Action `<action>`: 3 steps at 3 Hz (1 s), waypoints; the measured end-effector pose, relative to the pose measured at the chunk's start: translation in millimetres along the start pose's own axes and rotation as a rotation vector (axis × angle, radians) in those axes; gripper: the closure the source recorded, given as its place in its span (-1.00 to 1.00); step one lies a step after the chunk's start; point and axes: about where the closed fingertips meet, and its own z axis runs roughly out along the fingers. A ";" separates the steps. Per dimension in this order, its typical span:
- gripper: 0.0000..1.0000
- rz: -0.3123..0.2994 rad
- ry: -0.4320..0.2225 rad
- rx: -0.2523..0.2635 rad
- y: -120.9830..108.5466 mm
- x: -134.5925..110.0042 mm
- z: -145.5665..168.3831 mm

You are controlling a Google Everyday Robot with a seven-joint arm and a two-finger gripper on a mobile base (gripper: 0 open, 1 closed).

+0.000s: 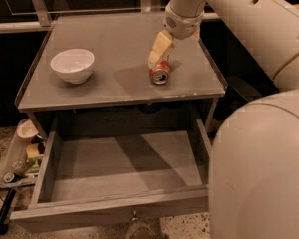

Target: Place coke can into top drawer

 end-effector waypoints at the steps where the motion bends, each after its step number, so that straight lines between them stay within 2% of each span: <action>1: -1.00 0.024 0.050 -0.044 5.2 -12.1 29.2; 2: -1.00 0.040 0.031 -0.050 20.5 -34.2 53.2; 3: -1.00 0.046 0.039 -0.057 18.9 -32.7 63.3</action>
Offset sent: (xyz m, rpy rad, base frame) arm 0.0149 0.0191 -0.0274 0.0073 0.1177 -0.0166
